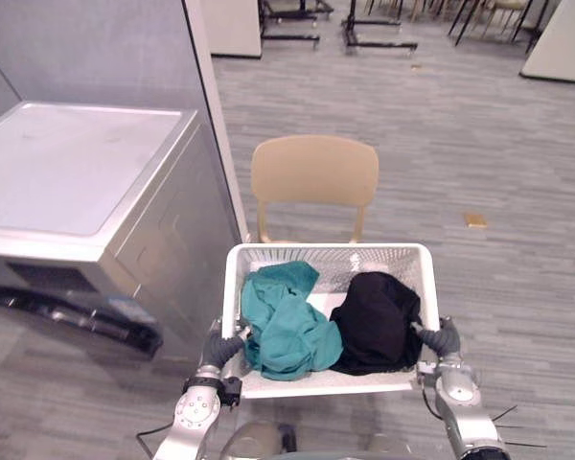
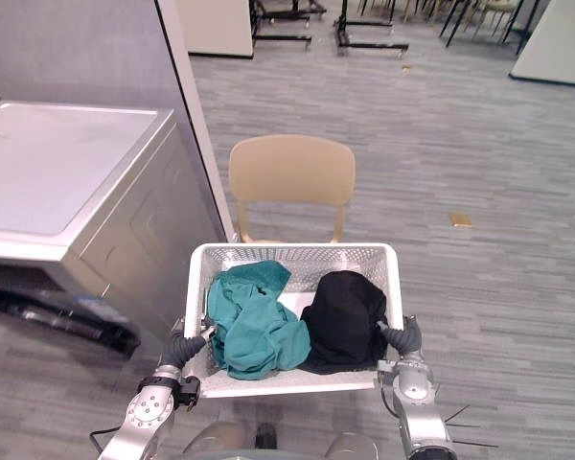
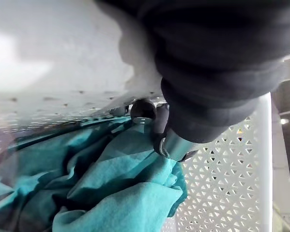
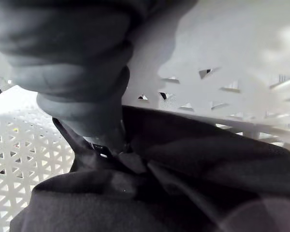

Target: Pick up the laundry basket with both hands and put the clothes into the washing machine.

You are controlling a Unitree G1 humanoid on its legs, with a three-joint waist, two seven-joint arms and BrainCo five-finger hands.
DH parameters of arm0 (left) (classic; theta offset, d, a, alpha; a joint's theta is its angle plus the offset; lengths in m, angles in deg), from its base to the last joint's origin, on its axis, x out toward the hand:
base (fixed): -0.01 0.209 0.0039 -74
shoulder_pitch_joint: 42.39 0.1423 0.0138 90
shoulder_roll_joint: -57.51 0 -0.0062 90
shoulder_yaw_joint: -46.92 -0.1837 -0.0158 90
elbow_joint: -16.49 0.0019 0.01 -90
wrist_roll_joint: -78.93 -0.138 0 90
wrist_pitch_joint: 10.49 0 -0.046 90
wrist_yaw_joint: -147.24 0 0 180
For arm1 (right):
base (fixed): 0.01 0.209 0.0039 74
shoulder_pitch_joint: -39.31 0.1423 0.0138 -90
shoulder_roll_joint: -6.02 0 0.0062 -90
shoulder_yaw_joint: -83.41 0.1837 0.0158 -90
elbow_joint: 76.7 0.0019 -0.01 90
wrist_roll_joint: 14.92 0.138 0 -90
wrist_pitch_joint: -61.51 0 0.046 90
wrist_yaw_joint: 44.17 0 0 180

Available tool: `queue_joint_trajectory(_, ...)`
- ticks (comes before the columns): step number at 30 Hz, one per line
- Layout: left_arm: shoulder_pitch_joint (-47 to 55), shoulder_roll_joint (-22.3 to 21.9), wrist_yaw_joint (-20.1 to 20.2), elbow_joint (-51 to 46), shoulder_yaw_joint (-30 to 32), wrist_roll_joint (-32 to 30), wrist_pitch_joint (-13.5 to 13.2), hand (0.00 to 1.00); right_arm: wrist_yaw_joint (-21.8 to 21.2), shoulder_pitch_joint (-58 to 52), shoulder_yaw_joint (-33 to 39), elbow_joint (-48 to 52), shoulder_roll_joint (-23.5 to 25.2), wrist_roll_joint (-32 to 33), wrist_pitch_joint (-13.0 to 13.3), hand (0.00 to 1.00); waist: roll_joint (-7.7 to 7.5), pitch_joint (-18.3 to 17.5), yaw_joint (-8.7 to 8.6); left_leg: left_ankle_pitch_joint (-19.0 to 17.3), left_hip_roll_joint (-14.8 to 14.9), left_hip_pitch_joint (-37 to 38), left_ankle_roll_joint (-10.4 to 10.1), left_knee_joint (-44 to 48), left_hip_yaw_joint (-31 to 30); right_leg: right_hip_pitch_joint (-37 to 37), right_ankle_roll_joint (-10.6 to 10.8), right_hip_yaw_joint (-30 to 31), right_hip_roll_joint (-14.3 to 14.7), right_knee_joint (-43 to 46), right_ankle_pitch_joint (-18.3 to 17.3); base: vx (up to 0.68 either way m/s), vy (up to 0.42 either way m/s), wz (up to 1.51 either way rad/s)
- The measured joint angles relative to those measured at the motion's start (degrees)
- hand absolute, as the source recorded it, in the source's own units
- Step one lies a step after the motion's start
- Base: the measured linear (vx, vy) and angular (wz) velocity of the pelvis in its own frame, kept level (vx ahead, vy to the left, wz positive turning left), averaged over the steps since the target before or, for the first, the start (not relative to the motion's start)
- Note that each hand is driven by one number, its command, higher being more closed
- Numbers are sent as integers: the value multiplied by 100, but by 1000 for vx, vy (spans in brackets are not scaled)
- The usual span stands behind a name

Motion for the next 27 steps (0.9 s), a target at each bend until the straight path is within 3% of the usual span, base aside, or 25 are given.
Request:
queue_joint_trajectory(1, -11, -5, 0, 1, 0, 0, 2, 100, 0, -2, -1, -3, -8, 0, -1, 100, 7, 4, -27, 2, -3, 71, -4, -35, -53, -202, 4, 20, 227, -569, -102, 297, -10, 27)
queue_joint_trajectory(3, -24, -2, -1, 17, -2, -4, 3, 100, 3, -2, -1, -3, -6, 0, -1, 100, -11, -6, -140, -29, -25, 80, -97, 4, -243, -273, -40, 176, 654, -1893, 104, 266, -38, 46)
queue_joint_trajectory(4, -34, 13, 0, 71, -2, -6, 1, 100, 5, -24, -3, -3, 8, 1, -1, 100, -147, -47, -151, -48, -179, 96, -137, 79, -387, -224, -280, 353, 794, -2822, 1098, 319, -99, 62)
queue_joint_trajectory(6, -139, -238, 2, 406, -15, -25, 3, 100, 2, -23, -3, -158, -149, 0, 0, 100, 68, -130, -217, -90, -84, 68, -249, 283, -670, 39, -356, 279, 840, -3094, 1369, 335, -91, 36)
queue_joint_trajectory(7, -153, -245, -3, 449, -3, -131, -9, 100, -2, -24, -5, -176, -145, 1, 1, 100, 199, -186, -125, -126, 23, 54, -310, 294, -742, 251, -375, 211, 975, -3565, 1501, 250, -52, -7)
queue_joint_trajectory(10, -601, -205, -34, 744, 7, -162, -50, 100, 52, 69, -9, -177, -141, 11, 19, 100, 191, -149, -129, -101, 106, -284, -347, 231, -892, 294, -425, -16, 1096, -4249, 1810, 181, -47, 18)
queue_joint_trajectory(13, -1354, -125, -154, 1350, 6, -175, -58, 100, 156, 442, -10, -230, -137, 25, 19, 100, 48, 185, -126, -91, 105, -655, -358, 373, -965, 81, -460, -139, 1089, -4338, 1944, 13, -14, 17)
queue_joint_trajectory(15, -2323, -41, -405, 1873, 27, -172, -57, 100, 403, 1252, -19, -571, -151, 130, 18, 100, -109, 663, -126, -91, 70, -1307, -358, 722, -958, -411, -486, -156, 1032, -4288, 2118, -111, 21, 5)
queue_joint_trajectory(16, -2368, -39, -410, 1889, 31, -172, -57, 100, 416, 1286, -19, -582, -154, 135, 19, 100, -113, 684, -128, -91, 67, -1339, -358, 735, -959, -436, -487, -159, 1027, -4288, 2127, -136, 35, 12)
queue_joint_trajectory(18, -3183, -7, -530, 2265, 218, -165, -60, 100, 529, 1969, -18, -824, -205, 187, 21, 100, -128, 1119, -124, -90, 4, -1813, -356, 907, -958, -811, -446, -192, 961, -4270, 2250, -173, 37, 12)
queue_joint_trajectory(22, -4035, 21, -685, 2896, 485, -115, -57, 100, 743, 2779, 7, -1240, -88, 317, 18, 100, -138, 1337, -75, -89, -14, -2375, -355, 1102, -949, -1291, -451, -238, 931, -4175, 2302, -126, 6, 9)
queue_joint_trajectory(23, -4269, 56, -728, 3113, 577, -108, -58, 0, 749, 3068, 7, -1402, -61, 368, 17, 0, -140, 1349, -40, -89, 1, -2541, -355, 1185, -944, -1471, -451, -246, 929, -4086, 2301, -91, -14, 3)
queue_joint_trajectory(27, -4843, 56, -905, 3334, 918, -62, -45, 0, 943, 3562, 123, -1408, 101, 582, 35, 0, -154, 1507, 38, -91, 105, -2845, -357, 1445, -851, -1765, -455, -218, 949, -3844, 2298, -67, -29, -7)
